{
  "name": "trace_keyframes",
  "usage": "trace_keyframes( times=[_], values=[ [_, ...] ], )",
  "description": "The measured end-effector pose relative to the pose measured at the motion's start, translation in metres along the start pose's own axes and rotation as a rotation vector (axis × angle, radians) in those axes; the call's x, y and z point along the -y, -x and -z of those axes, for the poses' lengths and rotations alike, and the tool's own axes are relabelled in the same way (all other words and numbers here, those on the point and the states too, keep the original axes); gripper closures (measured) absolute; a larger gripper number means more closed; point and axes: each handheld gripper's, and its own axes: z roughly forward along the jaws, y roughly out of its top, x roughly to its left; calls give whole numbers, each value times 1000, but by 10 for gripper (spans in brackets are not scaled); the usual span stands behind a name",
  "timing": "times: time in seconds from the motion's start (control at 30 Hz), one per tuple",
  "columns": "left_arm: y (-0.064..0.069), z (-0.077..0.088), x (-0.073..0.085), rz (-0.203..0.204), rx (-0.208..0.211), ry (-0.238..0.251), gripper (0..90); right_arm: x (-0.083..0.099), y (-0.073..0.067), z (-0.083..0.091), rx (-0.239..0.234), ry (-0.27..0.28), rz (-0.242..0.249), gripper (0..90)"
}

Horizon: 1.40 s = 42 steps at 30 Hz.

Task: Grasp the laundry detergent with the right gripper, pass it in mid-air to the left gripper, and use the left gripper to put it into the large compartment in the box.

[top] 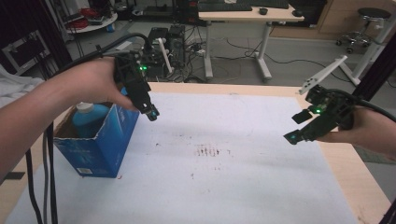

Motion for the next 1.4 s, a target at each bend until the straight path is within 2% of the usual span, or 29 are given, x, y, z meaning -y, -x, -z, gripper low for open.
trace_keyframes(
  times=[0.27, 0.37, 0.4, 0.93, 1.4],
  values=[
    [11, -36, -25, -75, 34, 1, 211, -10, -8, -5, -20, -2, 37, 215],
    [14, -44, -29, -91, 35, 10, 211, -12, -9, -7, -27, -8, 45, 215],
    [14, -46, -30, -85, 35, 15, 211, -12, -10, -8, -31, -8, 51, 215],
    [17, -53, -30, -75, 38, 16, 211, -16, -13, -10, -44, -18, 76, 215],
    [15, -51, -25, -71, 30, 23, 211, -15, -14, -10, -38, -24, 70, 215]
  ],
)
